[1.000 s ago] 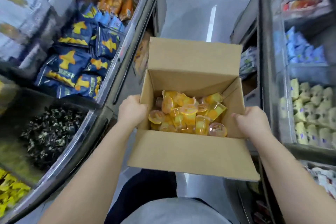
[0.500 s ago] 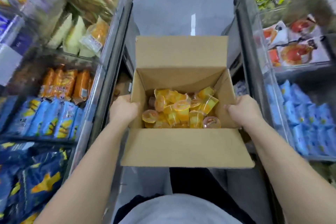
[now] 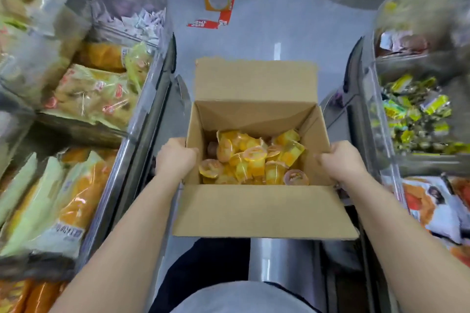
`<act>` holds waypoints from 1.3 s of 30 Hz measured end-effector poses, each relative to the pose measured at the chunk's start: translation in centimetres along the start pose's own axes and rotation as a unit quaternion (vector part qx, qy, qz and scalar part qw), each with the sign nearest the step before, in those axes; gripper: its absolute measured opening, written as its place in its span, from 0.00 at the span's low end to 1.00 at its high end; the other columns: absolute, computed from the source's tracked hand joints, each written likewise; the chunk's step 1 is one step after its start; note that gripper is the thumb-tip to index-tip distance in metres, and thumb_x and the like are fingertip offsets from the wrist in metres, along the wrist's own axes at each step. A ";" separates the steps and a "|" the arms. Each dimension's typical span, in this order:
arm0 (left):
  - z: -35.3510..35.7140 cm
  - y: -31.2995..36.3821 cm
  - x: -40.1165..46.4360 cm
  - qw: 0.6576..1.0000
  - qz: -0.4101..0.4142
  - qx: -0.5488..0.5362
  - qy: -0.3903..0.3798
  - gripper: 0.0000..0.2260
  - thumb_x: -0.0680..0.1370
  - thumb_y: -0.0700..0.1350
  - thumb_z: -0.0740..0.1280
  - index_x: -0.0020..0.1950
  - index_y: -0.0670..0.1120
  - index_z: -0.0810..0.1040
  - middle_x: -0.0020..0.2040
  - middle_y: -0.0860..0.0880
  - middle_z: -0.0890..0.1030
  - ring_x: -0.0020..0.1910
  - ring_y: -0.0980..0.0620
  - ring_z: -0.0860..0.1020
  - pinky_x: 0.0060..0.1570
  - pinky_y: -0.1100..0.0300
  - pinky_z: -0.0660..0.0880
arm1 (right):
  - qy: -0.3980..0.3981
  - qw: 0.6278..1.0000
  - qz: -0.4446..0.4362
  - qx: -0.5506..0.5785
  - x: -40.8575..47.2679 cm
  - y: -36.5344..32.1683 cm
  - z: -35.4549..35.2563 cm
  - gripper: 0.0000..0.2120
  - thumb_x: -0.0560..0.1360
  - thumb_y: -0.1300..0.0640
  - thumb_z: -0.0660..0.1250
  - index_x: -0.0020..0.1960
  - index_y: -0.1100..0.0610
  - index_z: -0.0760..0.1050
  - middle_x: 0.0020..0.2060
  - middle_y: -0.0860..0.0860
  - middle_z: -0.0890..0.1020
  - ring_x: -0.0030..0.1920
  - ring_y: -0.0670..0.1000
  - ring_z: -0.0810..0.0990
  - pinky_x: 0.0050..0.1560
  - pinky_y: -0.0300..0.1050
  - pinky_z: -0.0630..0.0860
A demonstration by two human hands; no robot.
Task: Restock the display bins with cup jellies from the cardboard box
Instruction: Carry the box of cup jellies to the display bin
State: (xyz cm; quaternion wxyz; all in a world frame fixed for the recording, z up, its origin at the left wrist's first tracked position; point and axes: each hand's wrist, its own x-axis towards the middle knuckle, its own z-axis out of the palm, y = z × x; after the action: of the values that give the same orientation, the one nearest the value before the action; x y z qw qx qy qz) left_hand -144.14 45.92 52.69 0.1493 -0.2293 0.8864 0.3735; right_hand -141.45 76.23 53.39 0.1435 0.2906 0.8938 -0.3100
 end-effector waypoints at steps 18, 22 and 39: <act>-0.3 31.5 41.8 0.999 0.000 -0.044 0.004 0.06 0.74 0.43 0.64 0.43 0.42 0.79 0.42 0.43 0.81 0.45 0.42 0.79 0.41 0.53 0.74 | 0.012 0.998 -0.054 -0.038 46.2 -29.2 -8.8 0.12 0.70 0.64 0.65 0.30 0.60 0.66 0.29 0.59 0.73 0.35 0.57 0.74 0.31 0.44 0.66; -0.4 37.5 49.8 0.994 -0.055 -0.091 0.034 0.06 0.75 0.42 0.64 0.45 0.40 0.78 0.43 0.41 0.81 0.44 0.40 0.79 0.41 0.52 0.75 | -0.020 0.996 -0.077 -0.046 56.4 -36.8 -10.8 0.14 0.68 0.67 0.63 0.27 0.58 0.62 0.25 0.55 0.68 0.31 0.56 0.68 0.30 0.43 0.63; -9.5 49.1 88.1 0.966 -0.169 -0.155 0.119 0.04 0.72 0.42 0.65 0.37 0.48 0.76 0.38 0.45 0.81 0.40 0.43 0.78 0.36 0.56 0.72 | -0.091 0.966 -0.190 -0.152 89.9 -74.5 -5.1 0.16 0.70 0.65 0.64 0.26 0.58 0.62 0.25 0.54 0.70 0.30 0.57 0.70 0.26 0.40 0.62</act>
State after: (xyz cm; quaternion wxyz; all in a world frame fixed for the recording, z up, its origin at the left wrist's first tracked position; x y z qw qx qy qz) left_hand -245.34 43.23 49.86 0.0662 -0.4393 0.7770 0.4460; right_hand -258.20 70.67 53.10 0.2048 0.0611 0.9524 -0.2175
